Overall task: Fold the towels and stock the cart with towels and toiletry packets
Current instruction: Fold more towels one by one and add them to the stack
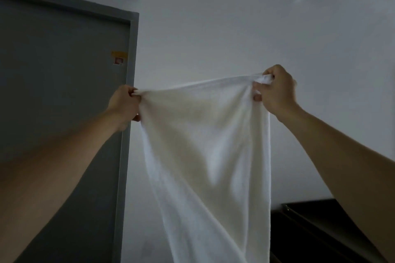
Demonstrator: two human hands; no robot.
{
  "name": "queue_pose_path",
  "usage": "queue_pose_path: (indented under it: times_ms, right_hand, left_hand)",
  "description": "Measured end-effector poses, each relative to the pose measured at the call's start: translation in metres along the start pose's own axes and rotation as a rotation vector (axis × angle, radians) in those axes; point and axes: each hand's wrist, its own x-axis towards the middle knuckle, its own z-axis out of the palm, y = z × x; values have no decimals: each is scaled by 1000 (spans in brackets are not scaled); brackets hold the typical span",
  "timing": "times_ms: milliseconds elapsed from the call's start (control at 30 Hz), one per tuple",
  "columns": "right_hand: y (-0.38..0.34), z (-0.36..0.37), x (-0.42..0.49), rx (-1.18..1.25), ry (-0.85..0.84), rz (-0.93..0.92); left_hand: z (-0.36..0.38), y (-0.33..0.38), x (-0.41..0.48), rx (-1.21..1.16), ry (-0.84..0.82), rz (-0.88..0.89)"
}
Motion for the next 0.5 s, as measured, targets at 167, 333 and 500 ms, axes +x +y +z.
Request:
queue_pose_path:
  times_ms: [167, 333, 500]
  right_hand:
    - [2, -10, -12, 23, 78, 25]
    - [8, -14, -21, 25, 25, 159]
    - [25, -22, -33, -13, -55, 257]
  left_hand:
    - [1, 8, -1, -29, -118, 2]
    - [-3, 10, -6, -202, -302, -247]
    - [-16, 9, -20, -361, -515, -411]
